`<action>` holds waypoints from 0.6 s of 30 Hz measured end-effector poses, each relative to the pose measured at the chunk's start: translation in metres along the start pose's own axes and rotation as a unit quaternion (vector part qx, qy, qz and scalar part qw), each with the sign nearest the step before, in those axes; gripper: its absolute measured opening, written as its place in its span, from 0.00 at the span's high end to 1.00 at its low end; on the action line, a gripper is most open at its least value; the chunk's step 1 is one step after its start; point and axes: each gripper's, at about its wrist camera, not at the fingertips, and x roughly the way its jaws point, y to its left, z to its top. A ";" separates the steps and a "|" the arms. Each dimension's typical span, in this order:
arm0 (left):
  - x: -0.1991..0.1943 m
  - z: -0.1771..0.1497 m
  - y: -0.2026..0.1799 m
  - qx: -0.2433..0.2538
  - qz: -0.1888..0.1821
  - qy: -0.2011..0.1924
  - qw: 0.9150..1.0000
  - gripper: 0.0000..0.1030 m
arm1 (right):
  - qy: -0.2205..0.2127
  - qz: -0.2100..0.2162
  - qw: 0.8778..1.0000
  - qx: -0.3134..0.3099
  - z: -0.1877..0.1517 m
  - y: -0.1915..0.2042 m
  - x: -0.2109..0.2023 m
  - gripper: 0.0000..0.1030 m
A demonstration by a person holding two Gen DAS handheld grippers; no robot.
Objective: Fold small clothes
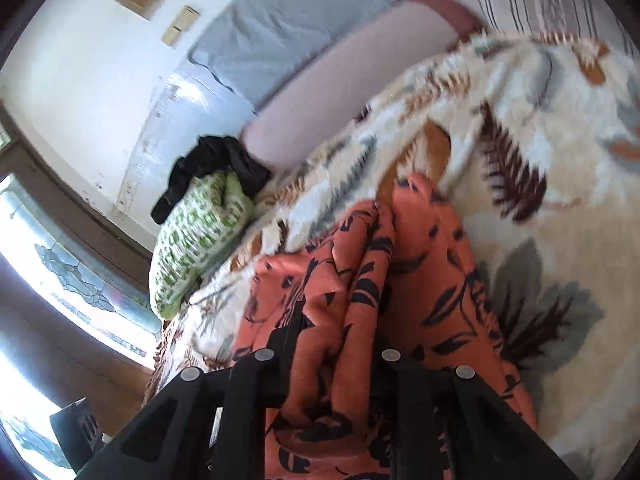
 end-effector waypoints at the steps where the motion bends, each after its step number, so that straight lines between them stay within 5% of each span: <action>1: -0.002 0.003 -0.005 0.006 -0.001 -0.007 1.000 0.28 | -0.025 -0.003 1.000 -0.015 0.003 0.002 -0.015 0.81; 3: 0.001 0.004 -0.017 0.025 0.000 -0.005 1.000 0.28 | -0.036 -0.006 0.999 -0.032 0.008 -0.004 -0.031 0.81; 7: 0.041 -0.005 -0.039 0.063 0.040 0.060 0.995 0.28 | 0.136 -0.027 0.988 0.064 -0.006 -0.053 0.016 0.77; 8: 0.046 -0.007 -0.040 0.058 0.037 0.064 0.996 0.28 | 0.149 -0.029 0.984 0.094 -0.010 -0.065 0.019 0.77; 10: 0.046 -0.009 -0.037 0.043 0.036 0.057 0.997 0.28 | 0.128 -0.024 0.984 0.123 -0.002 -0.075 0.010 0.74; 14: 0.048 -0.010 -0.033 0.049 0.024 0.061 0.997 0.26 | -0.005 -0.025 0.996 0.089 0.028 -0.067 -0.032 0.73; 18: 0.051 -0.010 -0.032 0.036 0.020 0.063 0.997 0.25 | 0.029 0.022 0.999 0.013 0.055 -0.031 -0.005 0.73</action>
